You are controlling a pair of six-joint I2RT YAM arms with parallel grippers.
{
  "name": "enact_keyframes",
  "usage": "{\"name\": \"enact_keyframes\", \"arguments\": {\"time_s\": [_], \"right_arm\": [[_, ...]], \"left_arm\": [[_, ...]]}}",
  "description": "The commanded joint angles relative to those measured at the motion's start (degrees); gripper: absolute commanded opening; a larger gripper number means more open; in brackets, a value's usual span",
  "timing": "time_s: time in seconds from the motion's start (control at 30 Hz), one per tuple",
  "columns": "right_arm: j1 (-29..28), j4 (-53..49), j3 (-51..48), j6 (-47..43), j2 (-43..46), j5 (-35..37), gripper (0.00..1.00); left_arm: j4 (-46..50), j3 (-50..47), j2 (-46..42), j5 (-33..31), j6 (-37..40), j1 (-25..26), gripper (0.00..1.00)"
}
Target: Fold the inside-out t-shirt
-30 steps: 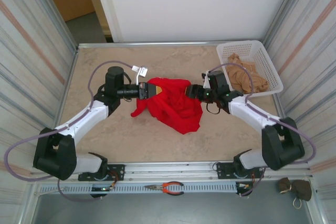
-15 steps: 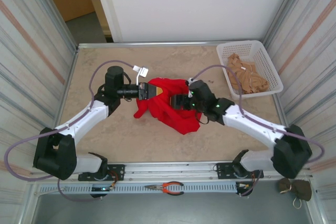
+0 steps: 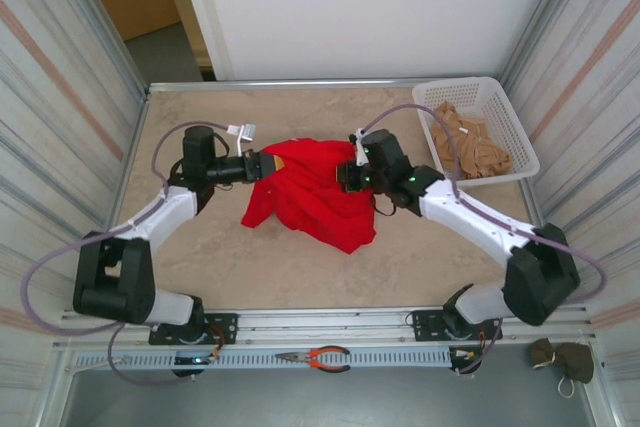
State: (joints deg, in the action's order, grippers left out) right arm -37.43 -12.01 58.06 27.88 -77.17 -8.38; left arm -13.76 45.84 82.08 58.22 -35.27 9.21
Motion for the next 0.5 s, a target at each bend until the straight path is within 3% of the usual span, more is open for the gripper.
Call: {"name": "enact_keyframes", "arguments": {"time_s": [0.0, 0.03, 0.13, 0.17, 0.27, 0.37, 0.47], "right_arm": [[2.14, 1.77, -3.02, -0.75, 5.78, -13.35, 0.00], [2.89, 3.92, -4.26, 0.13, 6.56, -15.89, 0.00], [5.17, 12.86, -8.23, 4.50, 7.38, -22.12, 0.00], [5.55, 15.06, -8.94, 5.68, 7.26, -23.52, 0.00], [6.10, 18.78, -10.07, 7.54, 6.32, -25.54, 0.00], [6.14, 19.20, -10.61, 7.80, 5.78, -25.70, 0.00], [6.14, 19.09, -11.16, 7.80, 5.62, -24.20, 0.00]], "left_arm": [[1.64, 3.61, 6.90, -2.07, 0.39, -3.22, 0.00], [3.01, 5.42, 9.50, -2.49, 1.52, -3.56, 0.04], [8.67, 10.39, 15.48, -4.79, 4.41, -3.67, 0.35], [9.30, 10.97, 16.50, -4.85, 4.55, -3.62, 0.40], [9.17, 9.30, 14.53, -5.97, 3.71, -3.61, 0.50], [8.47, 3.77, 5.98, -9.03, 2.18, -2.80, 0.55], [10.62, -0.70, -4.46, -15.11, 0.88, 1.56, 0.61]]}}
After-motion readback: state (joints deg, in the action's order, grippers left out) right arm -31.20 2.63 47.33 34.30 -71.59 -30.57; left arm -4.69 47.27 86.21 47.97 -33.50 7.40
